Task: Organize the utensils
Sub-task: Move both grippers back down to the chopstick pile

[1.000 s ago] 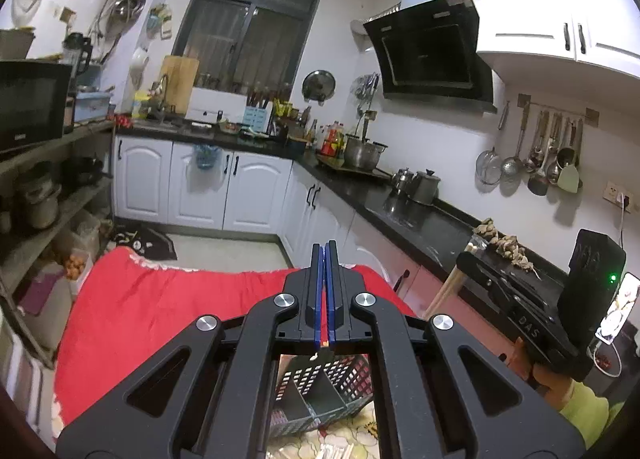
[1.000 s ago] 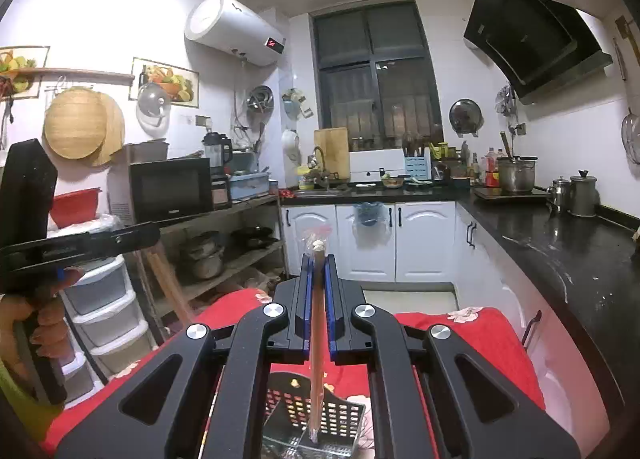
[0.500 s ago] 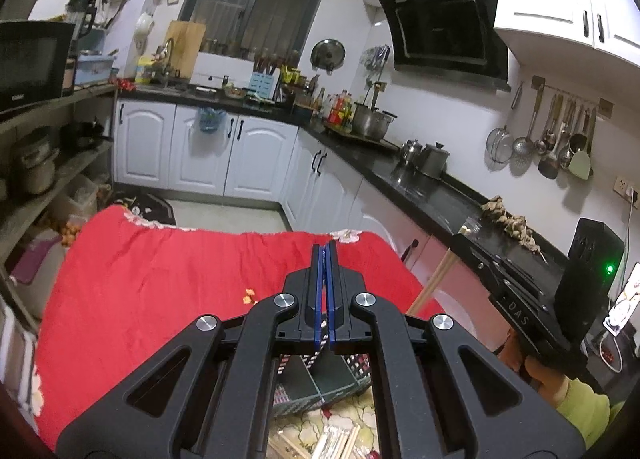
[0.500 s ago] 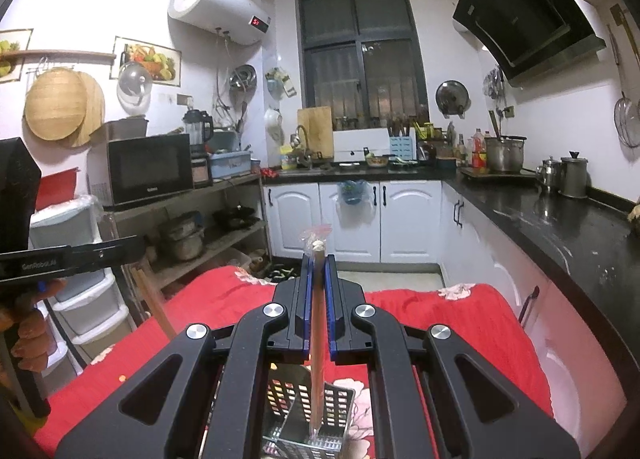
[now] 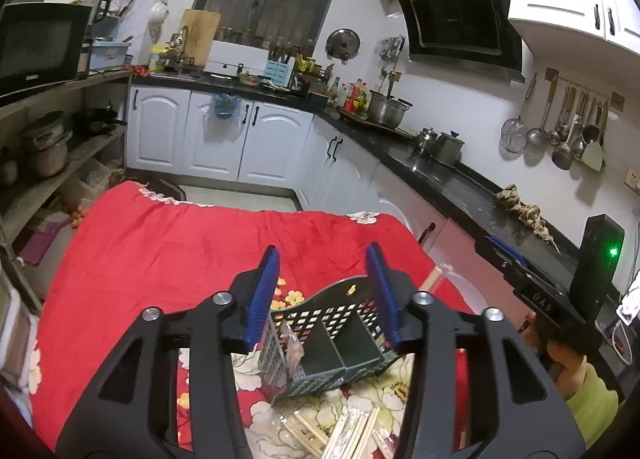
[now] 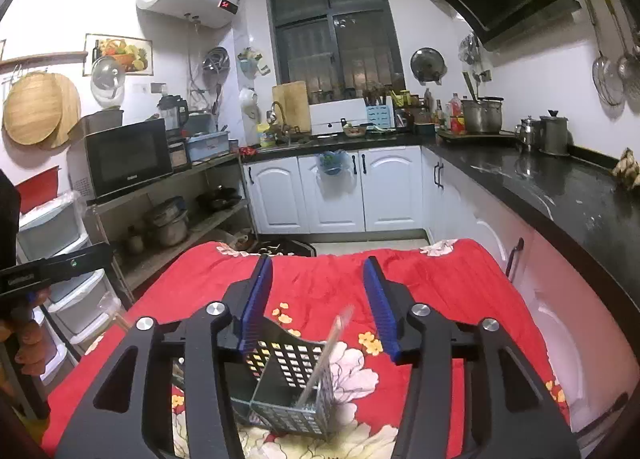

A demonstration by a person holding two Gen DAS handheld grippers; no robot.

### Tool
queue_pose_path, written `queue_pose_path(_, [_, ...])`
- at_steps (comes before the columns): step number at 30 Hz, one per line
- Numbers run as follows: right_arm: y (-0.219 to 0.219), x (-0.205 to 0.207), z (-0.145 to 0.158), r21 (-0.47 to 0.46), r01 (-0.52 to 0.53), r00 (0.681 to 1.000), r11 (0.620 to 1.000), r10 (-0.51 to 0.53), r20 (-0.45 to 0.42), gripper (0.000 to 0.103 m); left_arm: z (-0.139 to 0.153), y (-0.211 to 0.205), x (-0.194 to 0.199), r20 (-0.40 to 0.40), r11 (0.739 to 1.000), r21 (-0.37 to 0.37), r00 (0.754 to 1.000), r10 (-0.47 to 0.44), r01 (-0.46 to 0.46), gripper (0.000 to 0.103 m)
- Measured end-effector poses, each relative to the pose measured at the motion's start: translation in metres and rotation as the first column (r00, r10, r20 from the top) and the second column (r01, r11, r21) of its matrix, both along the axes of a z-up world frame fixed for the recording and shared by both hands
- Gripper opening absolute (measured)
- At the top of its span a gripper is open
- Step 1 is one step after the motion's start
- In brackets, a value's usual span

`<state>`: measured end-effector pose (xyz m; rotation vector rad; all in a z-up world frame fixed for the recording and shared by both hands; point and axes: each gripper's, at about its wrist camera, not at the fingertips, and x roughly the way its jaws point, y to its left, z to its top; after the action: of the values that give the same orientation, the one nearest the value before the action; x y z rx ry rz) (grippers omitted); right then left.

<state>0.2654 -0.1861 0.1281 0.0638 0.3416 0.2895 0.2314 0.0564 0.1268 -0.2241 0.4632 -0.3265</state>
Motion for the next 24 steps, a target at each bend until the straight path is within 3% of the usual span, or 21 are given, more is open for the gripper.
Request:
queue_pose_path(4, [-0.007,-0.008,-0.006,-0.005,0.003,1.0,1.0,-0.003,-0.023,0.052,0.0,0.002,-0.009,0.019,0.999,0.016,0.999,0.029,-0.029,0.063])
queue_pose_path(11, [-0.009,-0.022,-0.018,-0.026,-0.01,0.997,1.0,0.008,-0.078,0.056,-0.005,0.01,-0.029,0.042,0.996,0.044,0.997,0.07,-0.072,0.086])
queue_pose_path(24, [0.008,-0.047,-0.035,-0.059,-0.062,0.992,0.996,0.055,-0.115,0.057,-0.03,0.005,-0.056,0.045,0.986,0.132,0.994,0.099,-0.104,0.092])
